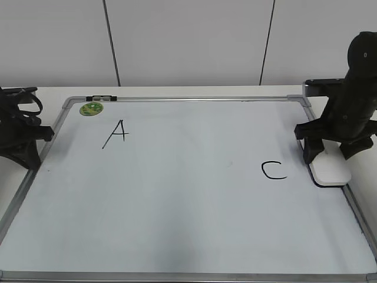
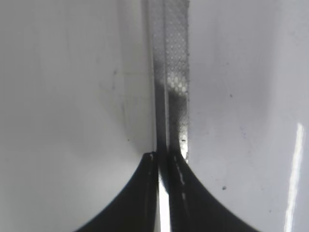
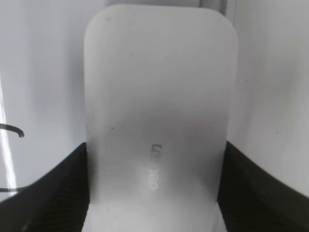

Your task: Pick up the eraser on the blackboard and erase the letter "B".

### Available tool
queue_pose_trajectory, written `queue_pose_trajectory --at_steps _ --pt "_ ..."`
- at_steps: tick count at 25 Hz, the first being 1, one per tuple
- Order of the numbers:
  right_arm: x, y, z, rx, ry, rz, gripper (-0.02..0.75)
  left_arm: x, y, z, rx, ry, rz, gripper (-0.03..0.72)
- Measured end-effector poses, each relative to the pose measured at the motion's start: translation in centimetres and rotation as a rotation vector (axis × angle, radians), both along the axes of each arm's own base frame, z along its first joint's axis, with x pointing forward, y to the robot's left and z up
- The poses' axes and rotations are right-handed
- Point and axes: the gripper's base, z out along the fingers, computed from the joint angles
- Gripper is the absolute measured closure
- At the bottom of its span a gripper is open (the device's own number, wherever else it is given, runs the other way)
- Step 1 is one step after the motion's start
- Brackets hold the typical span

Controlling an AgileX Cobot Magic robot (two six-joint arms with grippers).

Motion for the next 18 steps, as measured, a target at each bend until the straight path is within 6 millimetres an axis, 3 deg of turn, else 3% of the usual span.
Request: queue_pose_trajectory --at_steps 7,13,18 --pt "0.24 0.02 0.04 0.003 -0.026 -0.001 0.186 0.00 0.00 0.00 0.000 0.000 0.000 0.678" --pt "0.39 0.08 0.07 0.010 -0.043 -0.004 0.118 0.00 0.00 0.00 0.000 0.000 0.000 0.678" --pt "0.36 0.08 0.06 0.009 -0.040 -0.005 0.108 0.00 0.00 0.00 0.000 0.000 0.000 0.675"
